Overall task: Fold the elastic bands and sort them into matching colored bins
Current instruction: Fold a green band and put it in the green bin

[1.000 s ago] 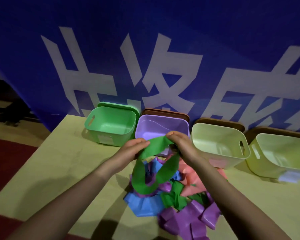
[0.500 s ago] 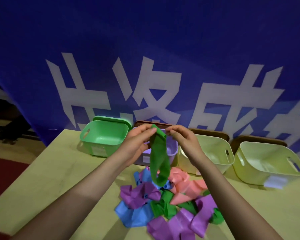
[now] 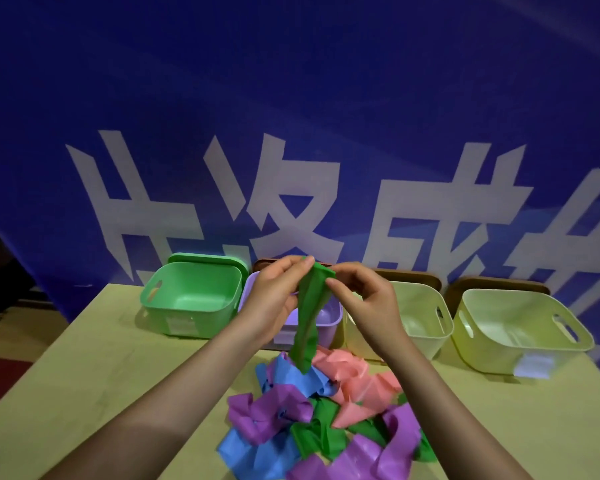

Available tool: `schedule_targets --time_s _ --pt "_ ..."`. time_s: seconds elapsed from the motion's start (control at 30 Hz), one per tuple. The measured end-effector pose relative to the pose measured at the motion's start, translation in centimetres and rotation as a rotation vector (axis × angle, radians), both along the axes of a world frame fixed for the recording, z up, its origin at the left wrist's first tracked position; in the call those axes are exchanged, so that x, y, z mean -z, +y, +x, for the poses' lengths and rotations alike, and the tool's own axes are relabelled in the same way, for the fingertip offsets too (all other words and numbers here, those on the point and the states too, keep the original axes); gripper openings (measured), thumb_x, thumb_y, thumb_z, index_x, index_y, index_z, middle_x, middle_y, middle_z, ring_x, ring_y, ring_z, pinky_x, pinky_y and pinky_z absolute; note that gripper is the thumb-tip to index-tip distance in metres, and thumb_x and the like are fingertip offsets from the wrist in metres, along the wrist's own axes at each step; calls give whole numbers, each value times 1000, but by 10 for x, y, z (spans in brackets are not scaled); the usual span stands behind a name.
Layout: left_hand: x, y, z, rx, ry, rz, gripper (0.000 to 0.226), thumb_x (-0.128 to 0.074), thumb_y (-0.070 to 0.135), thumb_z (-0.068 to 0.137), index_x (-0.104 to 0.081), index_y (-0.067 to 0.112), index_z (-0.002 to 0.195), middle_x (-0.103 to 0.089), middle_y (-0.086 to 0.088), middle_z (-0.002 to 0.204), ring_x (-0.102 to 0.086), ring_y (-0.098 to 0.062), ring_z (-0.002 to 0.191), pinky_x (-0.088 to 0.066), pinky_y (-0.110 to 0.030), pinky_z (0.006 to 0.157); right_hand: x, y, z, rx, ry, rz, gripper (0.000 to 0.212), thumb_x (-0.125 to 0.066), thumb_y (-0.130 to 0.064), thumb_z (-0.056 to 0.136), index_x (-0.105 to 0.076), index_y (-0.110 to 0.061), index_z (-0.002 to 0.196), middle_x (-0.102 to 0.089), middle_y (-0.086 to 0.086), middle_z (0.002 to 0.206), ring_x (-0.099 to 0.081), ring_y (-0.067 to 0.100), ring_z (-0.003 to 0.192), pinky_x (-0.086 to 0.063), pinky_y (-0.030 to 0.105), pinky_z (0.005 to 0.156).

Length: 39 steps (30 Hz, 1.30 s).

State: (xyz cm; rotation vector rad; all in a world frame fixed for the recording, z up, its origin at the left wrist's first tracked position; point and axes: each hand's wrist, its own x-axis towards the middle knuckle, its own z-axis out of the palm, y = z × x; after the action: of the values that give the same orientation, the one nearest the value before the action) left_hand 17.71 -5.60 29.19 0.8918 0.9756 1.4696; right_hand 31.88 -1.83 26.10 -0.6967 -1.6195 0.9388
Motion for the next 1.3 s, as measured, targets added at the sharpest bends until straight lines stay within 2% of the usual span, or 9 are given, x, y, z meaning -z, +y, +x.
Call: schedule_targets --time_s 0.23,0.33,0.43,0.6,0.7,0.77,1.0,1.1,1.3 --pt "9 -3 -6 2 272 56 9 -58 6 92 -65 11 93 -70 0 85 -66 -11 85 -55 -26 79 -2 -4 1 26 12 -56 20 -67 1 85 -67 -19 79 -68 -9 75 -60 6 69 -48 21 67" --pt "9 -5 -10 -25 432 97 7 -58 5 92 -64 8 90 -67 -1 81 -65 -8 78 -55 -23 73 -5 -5 2 27 37 -77 19 -67 1 84 -66 -16 77 -65 -10 70 -56 5 66 -46 19 64" --pt "9 -6 -15 -75 643 176 17 -59 10 92 -61 12 76 -60 0 70 -58 -13 71 -50 -31 71 -8 -6 3 14 30 -84 16 -67 0 85 -64 -12 75 -62 -9 67 -53 5 64 -45 18 62" --pt "13 -7 -14 -170 822 297 27 -60 18 92 -49 21 68 -51 15 64 -45 -3 62 -38 -18 62 -14 -9 6 -29 52 -88 19 -62 -1 88 -61 -12 73 -60 -8 65 -53 4 63 -44 17 60" --pt "15 -8 -9 -184 675 260 20 -60 39 83 -51 21 81 -55 17 75 -54 -8 74 -48 -30 69 -18 -11 8 -67 29 -84 19 -61 -1 89 -62 -13 75 -62 -8 65 -55 3 63 -46 17 60" --pt "16 -9 -6 -139 644 251 20 -58 38 83 -58 19 86 -59 12 79 -58 -12 80 -50 -36 75 -21 -10 8 -75 10 -80 18 -61 -2 90 -62 -14 76 -62 -8 66 -56 3 64 -46 17 60" --pt "14 -8 13 -146 477 238 15 -55 9 94 -67 14 86 -62 2 78 -57 -15 77 -48 -36 72 -12 -8 16 -67 63 -122 17 -60 1 89 -60 -8 75 -60 -11 63 -53 1 62 -43 15 59" --pt "10 -2 17 -159 370 186 16 -53 11 96 -63 4 85 -58 -10 78 -53 -21 77 -45 -38 72 -1 -7 18 -119 27 -174 17 -62 1 88 -61 -10 75 -62 -11 63 -53 0 61 -43 14 60" --pt "0 14 15 -141 -104 -21 19 -46 22 99 -62 13 93 -67 -2 72 -64 -12 65 -50 -26 62 27 -3 15 -165 -158 -262 16 -63 -10 91 -65 -2 77 -57 -10 61 -49 0 60 -38 17 57"
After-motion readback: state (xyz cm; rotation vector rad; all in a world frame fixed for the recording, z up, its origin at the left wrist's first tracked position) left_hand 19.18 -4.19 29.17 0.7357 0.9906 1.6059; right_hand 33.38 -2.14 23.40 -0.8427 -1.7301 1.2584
